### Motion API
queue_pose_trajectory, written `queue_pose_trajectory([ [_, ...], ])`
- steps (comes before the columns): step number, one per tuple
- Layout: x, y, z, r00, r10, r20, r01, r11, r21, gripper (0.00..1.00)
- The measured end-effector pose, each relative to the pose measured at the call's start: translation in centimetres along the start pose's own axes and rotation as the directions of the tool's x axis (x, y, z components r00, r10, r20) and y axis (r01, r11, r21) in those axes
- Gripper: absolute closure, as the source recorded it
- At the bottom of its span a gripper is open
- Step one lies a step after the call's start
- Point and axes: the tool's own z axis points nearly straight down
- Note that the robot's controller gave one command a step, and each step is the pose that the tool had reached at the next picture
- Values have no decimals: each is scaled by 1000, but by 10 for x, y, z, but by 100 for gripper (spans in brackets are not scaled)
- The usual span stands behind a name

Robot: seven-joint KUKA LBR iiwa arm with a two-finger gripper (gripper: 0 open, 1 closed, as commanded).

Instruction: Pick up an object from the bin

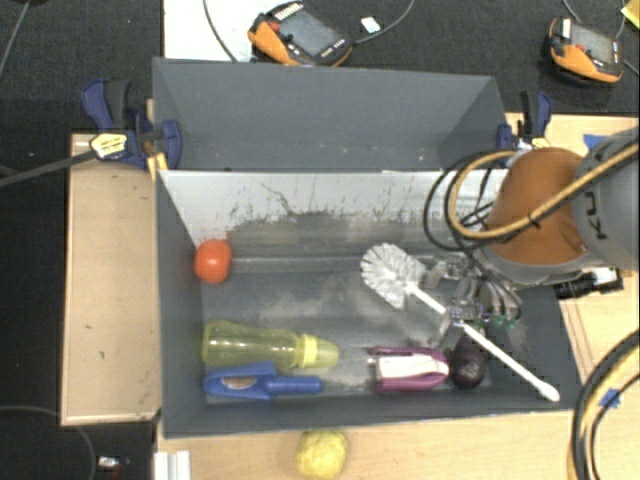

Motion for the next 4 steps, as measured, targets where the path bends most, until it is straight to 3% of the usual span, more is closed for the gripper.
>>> queue_pose_trajectory([
  [1, 5, -14, 30, 943, 331, 26, -331, 944, -8, 0],
  [2, -26, 28, 29, 997, 71, 3, -71, 997, -2, 100],
  [4, -26, 28, 20, 998, 69, 4, -69, 998, -2, 100],
])
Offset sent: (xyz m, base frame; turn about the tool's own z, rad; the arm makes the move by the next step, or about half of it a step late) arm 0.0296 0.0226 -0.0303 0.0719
